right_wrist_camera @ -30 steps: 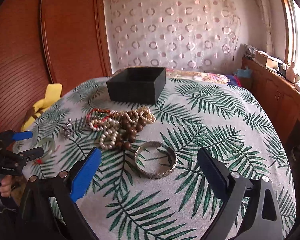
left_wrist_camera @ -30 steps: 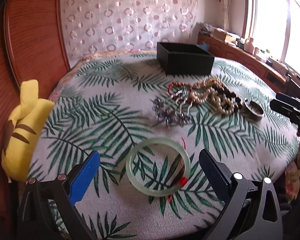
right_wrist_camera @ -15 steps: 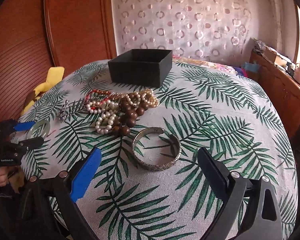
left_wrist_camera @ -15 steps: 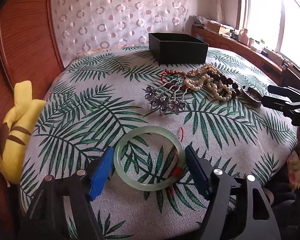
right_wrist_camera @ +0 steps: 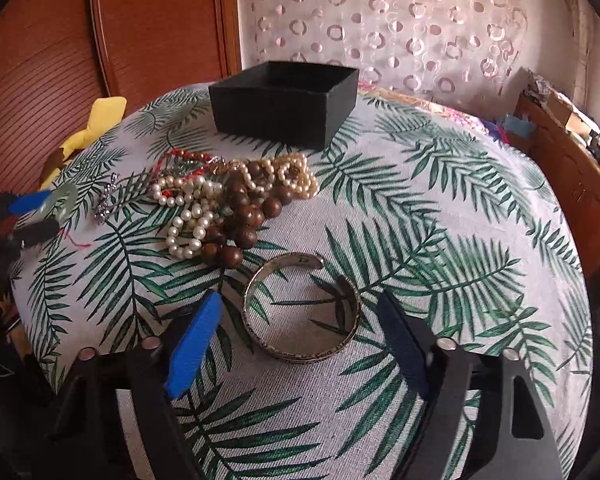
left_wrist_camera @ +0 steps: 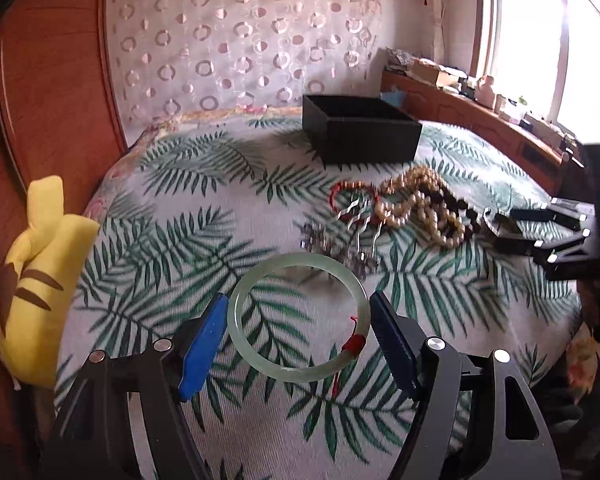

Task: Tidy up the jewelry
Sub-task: 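Grasp the jade bangle with the left tool while the right tool grasps the silver cuff, then drop jade bangle in the box with left tool while right tool lifts the cuff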

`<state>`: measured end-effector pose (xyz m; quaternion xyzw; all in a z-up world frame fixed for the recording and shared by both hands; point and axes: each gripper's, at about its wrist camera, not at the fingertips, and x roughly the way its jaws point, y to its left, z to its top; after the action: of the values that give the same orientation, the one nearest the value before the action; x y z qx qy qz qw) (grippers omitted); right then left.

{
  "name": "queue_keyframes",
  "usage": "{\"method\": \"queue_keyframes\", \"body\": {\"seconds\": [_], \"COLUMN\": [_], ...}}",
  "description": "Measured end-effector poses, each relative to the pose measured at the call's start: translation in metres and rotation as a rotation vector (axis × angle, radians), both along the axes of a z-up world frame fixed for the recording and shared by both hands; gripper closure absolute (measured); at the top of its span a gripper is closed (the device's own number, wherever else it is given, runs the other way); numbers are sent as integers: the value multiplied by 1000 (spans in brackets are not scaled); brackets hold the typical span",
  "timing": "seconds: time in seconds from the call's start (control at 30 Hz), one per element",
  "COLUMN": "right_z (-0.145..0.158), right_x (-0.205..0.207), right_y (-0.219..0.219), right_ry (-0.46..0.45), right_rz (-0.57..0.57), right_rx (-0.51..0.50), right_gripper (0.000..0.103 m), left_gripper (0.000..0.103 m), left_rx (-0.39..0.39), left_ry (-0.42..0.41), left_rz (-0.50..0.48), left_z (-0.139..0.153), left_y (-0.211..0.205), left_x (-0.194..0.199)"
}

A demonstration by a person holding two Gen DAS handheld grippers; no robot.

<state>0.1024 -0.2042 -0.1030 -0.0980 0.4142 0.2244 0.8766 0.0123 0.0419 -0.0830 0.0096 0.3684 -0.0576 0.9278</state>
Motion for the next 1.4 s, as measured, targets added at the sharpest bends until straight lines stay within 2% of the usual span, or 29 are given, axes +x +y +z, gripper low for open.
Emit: {"method": "queue_keyframes", "body": {"seconds": [0.03, 0.07, 0.1, 0.27, 0.53, 0.87, 1.17, 1.4], "right_z": [-1, -1, 0, 2, 31, 65, 79, 76], "right_x": [0, -2, -3, 0, 11, 45, 80, 99], "right_y": [1, 2, 3, 1, -5, 2, 7, 6], "right_ry": [0, -10, -21, -29, -109, -194, -209, -197], "right_rz": [1, 3, 6, 33, 39, 56, 53, 49], "right_rx": [-6, -15, -27, -25, 20, 38, 70, 59], "right_gripper": [29, 38, 41, 41, 41, 41, 41, 41], "left_gripper": [34, 34, 34, 34, 34, 34, 34, 34], "left_rx": [-2, -3, -5, -10, -6, -12, 3, 6], "left_ry": [-6, -9, -11, -24, -70, -122, -117, -84], "left_rz": [-4, -7, -11, -41, -91, -130, -111, -112], "left_z": [2, 4, 5, 12, 32, 61, 65, 57], "left_y": [-1, -2, -4, -13, -32, -51, -55, -59], "left_x": [2, 4, 6, 20, 51, 114, 167, 198]}}
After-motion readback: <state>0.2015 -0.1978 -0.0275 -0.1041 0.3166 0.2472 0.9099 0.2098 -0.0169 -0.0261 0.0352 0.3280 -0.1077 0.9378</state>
